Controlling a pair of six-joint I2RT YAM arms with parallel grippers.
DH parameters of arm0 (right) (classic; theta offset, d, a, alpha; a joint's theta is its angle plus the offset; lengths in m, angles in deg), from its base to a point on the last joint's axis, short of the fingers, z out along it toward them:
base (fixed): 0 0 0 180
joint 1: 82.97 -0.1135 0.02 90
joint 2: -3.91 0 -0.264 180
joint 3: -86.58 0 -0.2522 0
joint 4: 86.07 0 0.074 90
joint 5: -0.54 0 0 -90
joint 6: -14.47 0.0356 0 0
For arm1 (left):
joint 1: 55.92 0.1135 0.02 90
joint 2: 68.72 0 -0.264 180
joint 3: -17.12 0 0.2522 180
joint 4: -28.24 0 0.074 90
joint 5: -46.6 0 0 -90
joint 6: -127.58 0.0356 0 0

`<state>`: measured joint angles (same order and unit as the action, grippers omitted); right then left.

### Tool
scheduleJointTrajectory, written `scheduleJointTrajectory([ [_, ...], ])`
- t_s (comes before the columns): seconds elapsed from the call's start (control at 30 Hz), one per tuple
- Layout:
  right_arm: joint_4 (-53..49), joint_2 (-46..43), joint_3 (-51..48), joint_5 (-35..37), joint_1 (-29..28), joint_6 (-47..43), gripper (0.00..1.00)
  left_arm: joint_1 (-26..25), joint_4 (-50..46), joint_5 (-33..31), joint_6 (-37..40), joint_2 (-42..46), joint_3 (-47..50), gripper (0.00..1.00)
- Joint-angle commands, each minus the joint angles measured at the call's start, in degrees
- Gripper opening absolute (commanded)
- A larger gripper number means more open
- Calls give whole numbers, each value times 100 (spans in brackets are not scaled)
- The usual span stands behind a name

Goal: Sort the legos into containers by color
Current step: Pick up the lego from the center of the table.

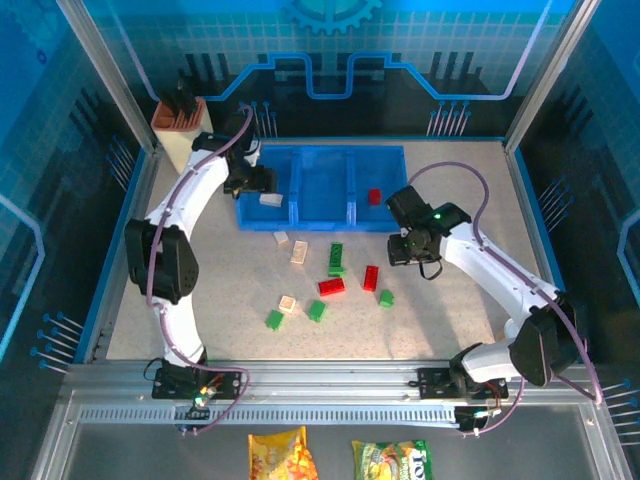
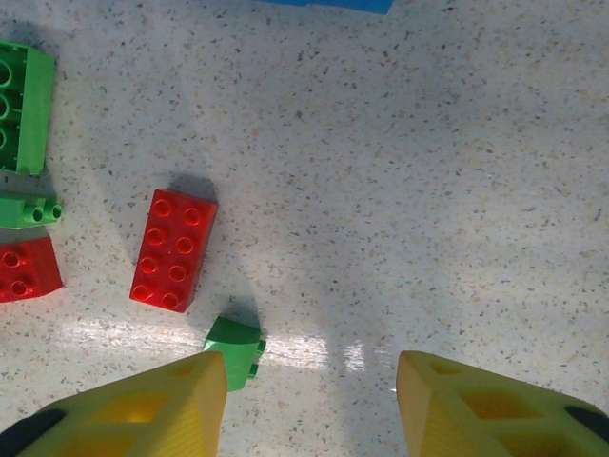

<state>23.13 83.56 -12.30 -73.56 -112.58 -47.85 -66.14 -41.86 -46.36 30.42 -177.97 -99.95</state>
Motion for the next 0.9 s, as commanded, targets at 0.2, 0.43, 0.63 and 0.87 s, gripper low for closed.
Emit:
scheduleJointTrajectory([
  [0.2, 207, 371, 270, -166, -276, 202, 52, 216, 335, 326, -89, 1391, 1474, 77],
  [0.43, 280, 693, 348, -210, -409, 236, 52, 471, 411, 459, -58, 2121, 2444, 77],
  [0.63, 322, 1027, 445, -228, -554, 290, 52, 689, 740, 487, 0, 2452, 3168, 77],
  [0.87, 513, 1464, 463, -316, -711, 523, 51, 732, 1098, 787, -80, 2461, 3579, 77],
])
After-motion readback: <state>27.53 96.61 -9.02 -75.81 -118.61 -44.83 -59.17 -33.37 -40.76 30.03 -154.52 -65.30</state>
